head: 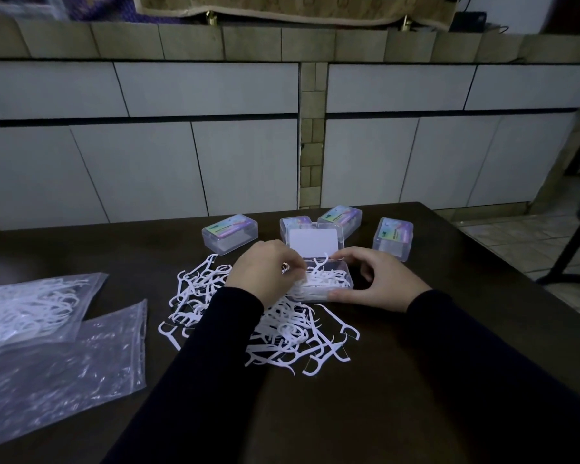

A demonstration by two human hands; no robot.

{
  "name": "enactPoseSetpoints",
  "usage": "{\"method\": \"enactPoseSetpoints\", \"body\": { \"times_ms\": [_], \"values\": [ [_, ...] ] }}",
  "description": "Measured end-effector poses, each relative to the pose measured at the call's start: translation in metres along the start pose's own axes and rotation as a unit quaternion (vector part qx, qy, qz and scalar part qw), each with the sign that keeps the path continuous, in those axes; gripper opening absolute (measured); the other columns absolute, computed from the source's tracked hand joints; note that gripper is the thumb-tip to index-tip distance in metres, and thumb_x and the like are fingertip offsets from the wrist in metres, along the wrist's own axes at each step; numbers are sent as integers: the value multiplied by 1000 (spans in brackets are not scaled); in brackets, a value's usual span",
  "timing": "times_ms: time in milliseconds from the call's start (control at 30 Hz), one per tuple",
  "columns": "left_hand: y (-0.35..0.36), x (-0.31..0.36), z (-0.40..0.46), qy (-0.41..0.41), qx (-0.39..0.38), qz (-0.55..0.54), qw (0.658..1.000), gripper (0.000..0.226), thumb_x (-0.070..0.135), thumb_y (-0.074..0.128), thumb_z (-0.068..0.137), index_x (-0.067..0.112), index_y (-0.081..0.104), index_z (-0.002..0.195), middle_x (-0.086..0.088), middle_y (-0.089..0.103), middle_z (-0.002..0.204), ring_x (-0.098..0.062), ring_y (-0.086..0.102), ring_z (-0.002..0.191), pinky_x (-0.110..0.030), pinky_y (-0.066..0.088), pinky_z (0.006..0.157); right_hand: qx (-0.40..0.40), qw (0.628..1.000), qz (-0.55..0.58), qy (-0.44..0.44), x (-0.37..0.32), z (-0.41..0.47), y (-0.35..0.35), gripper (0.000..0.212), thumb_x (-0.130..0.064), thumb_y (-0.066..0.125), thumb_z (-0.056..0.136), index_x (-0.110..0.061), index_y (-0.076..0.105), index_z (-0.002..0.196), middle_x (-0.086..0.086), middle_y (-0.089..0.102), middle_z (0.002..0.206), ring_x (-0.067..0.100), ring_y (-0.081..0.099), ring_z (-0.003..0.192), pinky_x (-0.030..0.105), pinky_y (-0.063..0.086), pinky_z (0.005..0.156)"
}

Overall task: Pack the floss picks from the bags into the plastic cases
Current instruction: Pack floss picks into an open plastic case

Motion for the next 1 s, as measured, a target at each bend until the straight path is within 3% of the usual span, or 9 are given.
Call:
{"method": "enactPoseSetpoints", "body": {
  "times_ms": [67, 167, 367, 567, 767, 933, 1000],
  "values": [
    [4, 5, 0, 16, 26, -1, 1000, 23, 30, 58, 94, 30, 66, 115, 9, 63, 116, -8, 51, 104, -25, 45, 90, 1, 1000, -1, -1, 0, 0, 0, 62, -55, 74, 72, -41, 47, 126, -20, 48, 114, -3, 46, 84, 12, 33, 65],
    [15, 14, 1, 34, 8, 6, 999, 31, 33, 56, 94, 33, 59, 126, 11, 63, 118, -4, 50, 106, -23, 41, 90, 2, 1000, -1, -5, 0, 0, 0, 62, -54, 74, 73, -40, 47, 127, -21, 46, 115, -5, 45, 85, 12, 34, 67],
    [19, 19, 4, 46, -7, -37, 998, 21, 29, 61, 92, 31, 69, 111, 10, 69, 107, -3, 57, 97, -23, 45, 91, 4, 1000, 7, -12, 0, 0, 1, 64, -50, 75, 74, -37, 47, 129, -21, 47, 115, -9, 45, 88, 10, 35, 70],
    [16, 11, 9, 44, 26, 86, 995, 21, 31, 56, 94, 37, 69, 110, 8, 66, 108, -10, 44, 92, -27, 44, 81, 7, 1000, -2, -9, 2, 0, 1, 66, -54, 75, 72, -38, 48, 130, -19, 49, 117, -6, 45, 83, 11, 33, 66],
    [13, 21, 6, 89, 53, 79, 991, 27, 30, 52, 96, 35, 63, 120, 9, 61, 121, -11, 48, 105, -25, 42, 86, 6, 1000, 10, -13, 1, 0, 0, 60, -52, 76, 73, -41, 47, 125, -22, 47, 113, -8, 45, 87, 11, 35, 69],
    [17, 29, 5, 93, -42, 60, 993, 27, 25, 48, 98, 35, 65, 118, 7, 61, 124, -12, 46, 111, -30, 43, 94, 7, 1000, 17, -21, 5, 3, 1, 64, -53, 76, 72, -38, 49, 128, -20, 51, 120, -9, 46, 93, 11, 36, 72],
    [15, 27, 5, 91, -45, 53, 993, 31, 18, 47, 98, 34, 66, 117, 6, 61, 125, -12, 46, 113, -29, 41, 97, 8, 1000, 16, -23, 6, 4, 2, 65, -53, 76, 71, -37, 49, 129, -19, 51, 123, -8, 47, 95, 13, 38, 74]
  ]
}}
Point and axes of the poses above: each hand's wrist, its own z-axis towards the middle knuckle, its own y-axis out of the palm, x = y × z, the point moved 2 cm from there along z, towards the middle knuckle
